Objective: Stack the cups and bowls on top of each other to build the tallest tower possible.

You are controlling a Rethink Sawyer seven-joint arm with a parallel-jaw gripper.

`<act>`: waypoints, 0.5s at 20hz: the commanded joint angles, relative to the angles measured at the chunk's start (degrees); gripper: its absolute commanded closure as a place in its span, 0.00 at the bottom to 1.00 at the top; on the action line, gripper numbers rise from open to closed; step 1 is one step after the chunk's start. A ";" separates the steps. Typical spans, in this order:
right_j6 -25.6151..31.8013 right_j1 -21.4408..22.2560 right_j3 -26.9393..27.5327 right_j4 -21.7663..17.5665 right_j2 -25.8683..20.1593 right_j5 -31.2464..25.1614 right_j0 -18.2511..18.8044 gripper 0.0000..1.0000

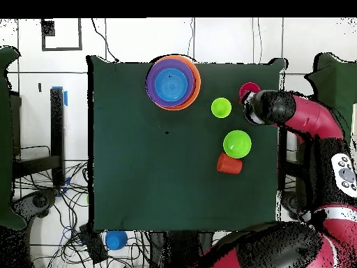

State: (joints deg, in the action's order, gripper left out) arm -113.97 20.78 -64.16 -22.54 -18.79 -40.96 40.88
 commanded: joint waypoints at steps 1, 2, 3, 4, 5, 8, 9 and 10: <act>17.74 -3.85 1.89 -5.11 -4.74 -0.95 0.57 0.00; 17.67 -4.08 2.40 -5.10 -4.86 -1.15 0.53 0.00; 17.63 -4.20 2.72 -5.07 -4.94 -1.37 0.50 0.00; 17.59 -4.32 3.04 -5.04 -5.02 -1.59 0.46 0.00; 17.37 -4.44 3.20 -5.07 -5.17 -1.45 0.49 0.00; 17.35 -4.93 4.35 -5.11 -5.36 -1.87 0.25 0.00; 17.29 -5.12 4.66 -5.17 -5.32 -1.83 0.15 0.00; 17.22 -5.29 4.81 -5.26 -5.32 -1.59 0.14 0.00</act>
State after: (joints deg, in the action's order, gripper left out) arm -113.97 19.02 -61.50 -23.02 -19.59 -40.97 41.86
